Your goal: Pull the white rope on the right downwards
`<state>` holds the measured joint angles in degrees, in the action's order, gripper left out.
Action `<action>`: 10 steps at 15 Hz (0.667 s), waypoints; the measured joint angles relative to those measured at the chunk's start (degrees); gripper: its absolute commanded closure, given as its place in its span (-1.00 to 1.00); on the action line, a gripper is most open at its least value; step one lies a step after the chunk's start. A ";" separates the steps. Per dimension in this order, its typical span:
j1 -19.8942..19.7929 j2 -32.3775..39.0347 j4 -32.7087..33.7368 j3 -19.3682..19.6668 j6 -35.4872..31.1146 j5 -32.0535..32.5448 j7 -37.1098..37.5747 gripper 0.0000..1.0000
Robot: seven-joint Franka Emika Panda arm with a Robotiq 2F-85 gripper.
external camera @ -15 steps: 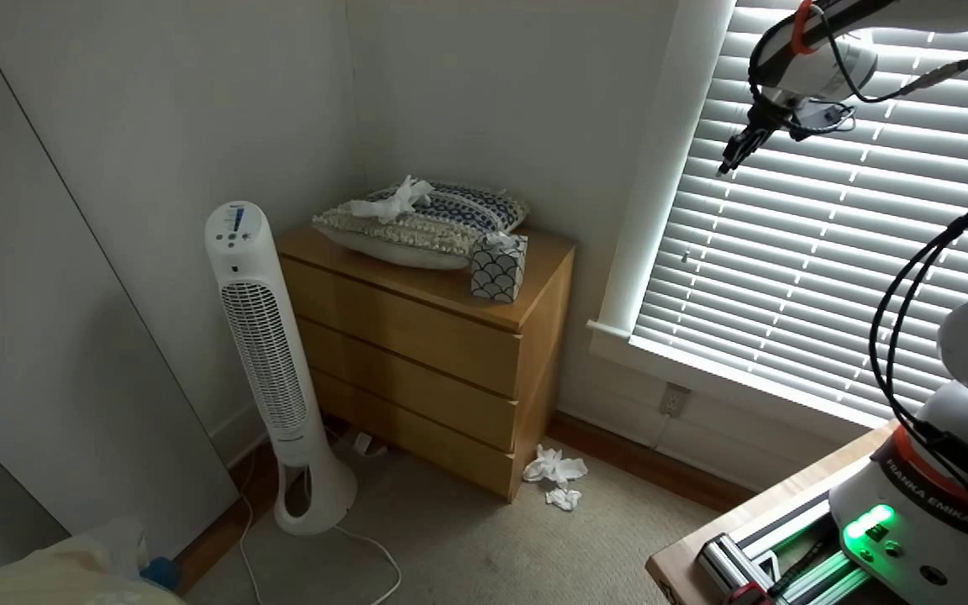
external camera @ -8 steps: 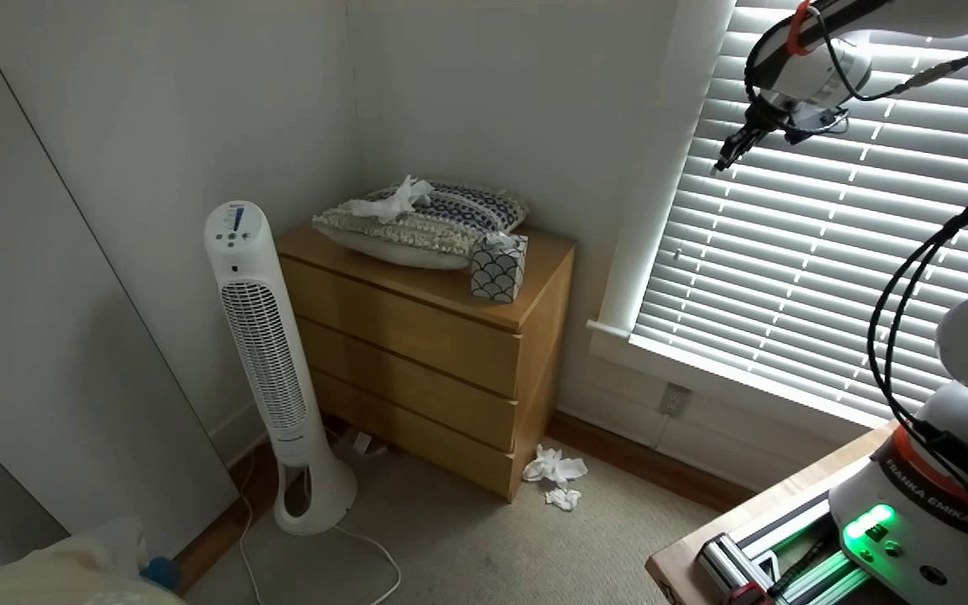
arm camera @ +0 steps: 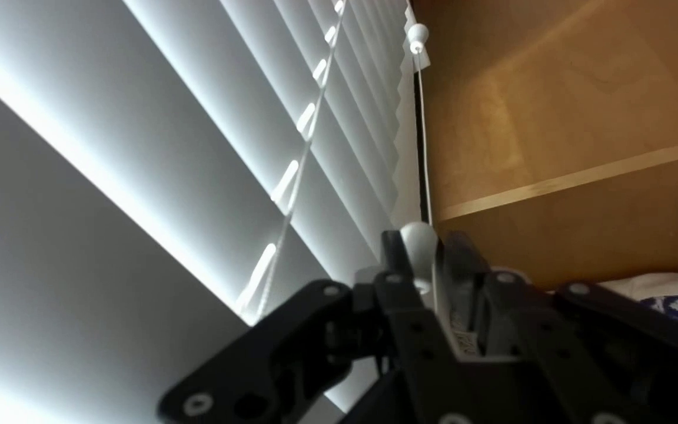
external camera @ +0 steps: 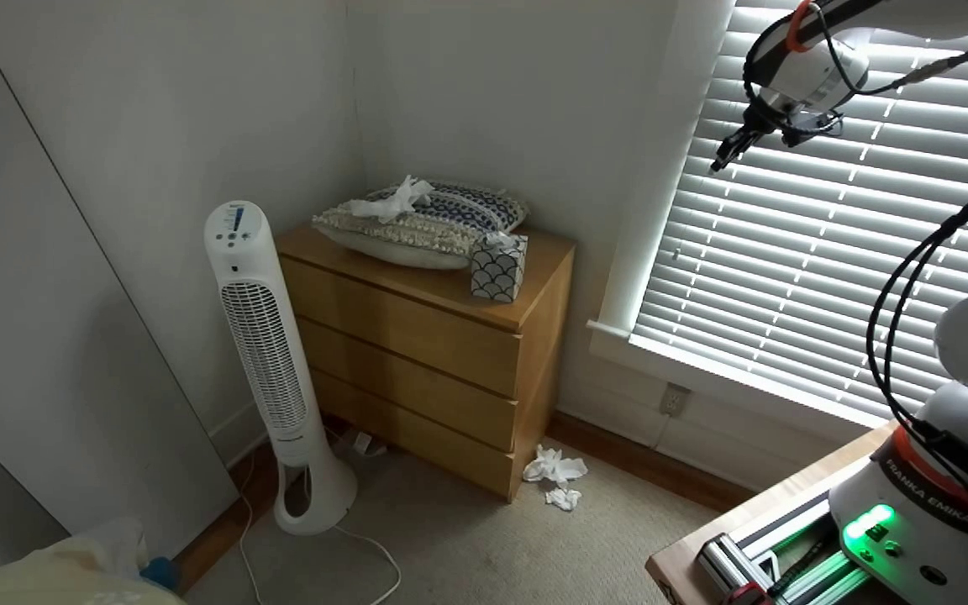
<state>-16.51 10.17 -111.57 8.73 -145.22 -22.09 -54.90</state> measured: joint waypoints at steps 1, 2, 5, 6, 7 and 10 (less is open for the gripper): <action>-0.03 0.01 0.02 -0.02 0.00 -0.27 -0.29 0.90; -0.05 0.03 0.03 -0.03 0.00 -0.38 -0.43 1.00; -0.18 0.07 0.09 -0.08 0.00 -0.57 -0.67 0.67; -0.22 0.09 0.10 -0.08 -0.01 -0.57 -0.74 0.42; -0.26 0.09 0.11 -0.08 -0.01 -0.57 -0.79 0.11; -0.30 0.11 0.12 -0.10 -0.10 -0.57 -1.23 -0.17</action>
<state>-16.81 10.28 -111.46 8.64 -145.32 -22.66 -56.13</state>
